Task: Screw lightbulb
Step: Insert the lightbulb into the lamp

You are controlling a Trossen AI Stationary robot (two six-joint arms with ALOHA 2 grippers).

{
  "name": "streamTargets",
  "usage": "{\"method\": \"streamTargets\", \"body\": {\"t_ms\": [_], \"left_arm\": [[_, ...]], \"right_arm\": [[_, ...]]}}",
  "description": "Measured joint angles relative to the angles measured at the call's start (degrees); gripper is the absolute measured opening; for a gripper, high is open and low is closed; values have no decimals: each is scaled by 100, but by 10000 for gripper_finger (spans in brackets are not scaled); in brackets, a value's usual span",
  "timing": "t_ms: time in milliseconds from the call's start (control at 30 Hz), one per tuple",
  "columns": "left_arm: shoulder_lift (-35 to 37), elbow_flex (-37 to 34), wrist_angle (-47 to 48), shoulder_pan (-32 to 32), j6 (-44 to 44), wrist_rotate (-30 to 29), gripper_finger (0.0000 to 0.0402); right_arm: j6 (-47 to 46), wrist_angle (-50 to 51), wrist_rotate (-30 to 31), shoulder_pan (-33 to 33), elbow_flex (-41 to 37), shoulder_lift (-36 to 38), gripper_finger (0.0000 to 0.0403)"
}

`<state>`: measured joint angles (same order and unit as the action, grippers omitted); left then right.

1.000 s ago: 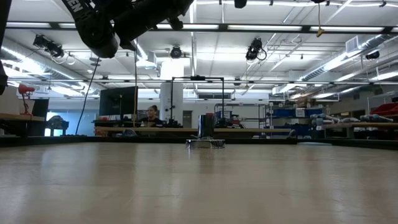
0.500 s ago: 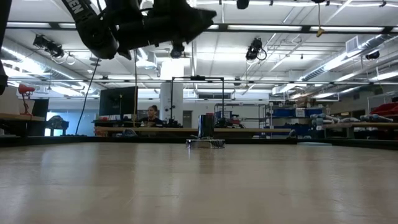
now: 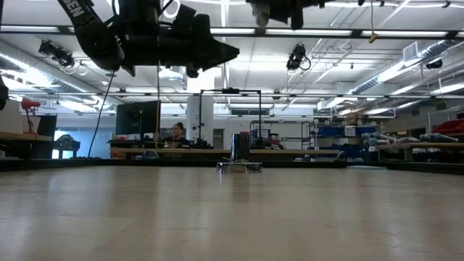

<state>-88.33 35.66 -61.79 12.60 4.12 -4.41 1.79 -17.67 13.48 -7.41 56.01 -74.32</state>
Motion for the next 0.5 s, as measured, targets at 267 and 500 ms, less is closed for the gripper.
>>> {"method": "streamTargets", "body": {"t_ms": [267,500], "left_arm": [[342,-589,-52,392,-431,-8,8],[341,-851,-195,423,-443,45,3]], "right_arm": [[-355,-1265,15,-31,-941,-376,207],[-457,-3819,-1,-179,-1807,-1428,185]]}}
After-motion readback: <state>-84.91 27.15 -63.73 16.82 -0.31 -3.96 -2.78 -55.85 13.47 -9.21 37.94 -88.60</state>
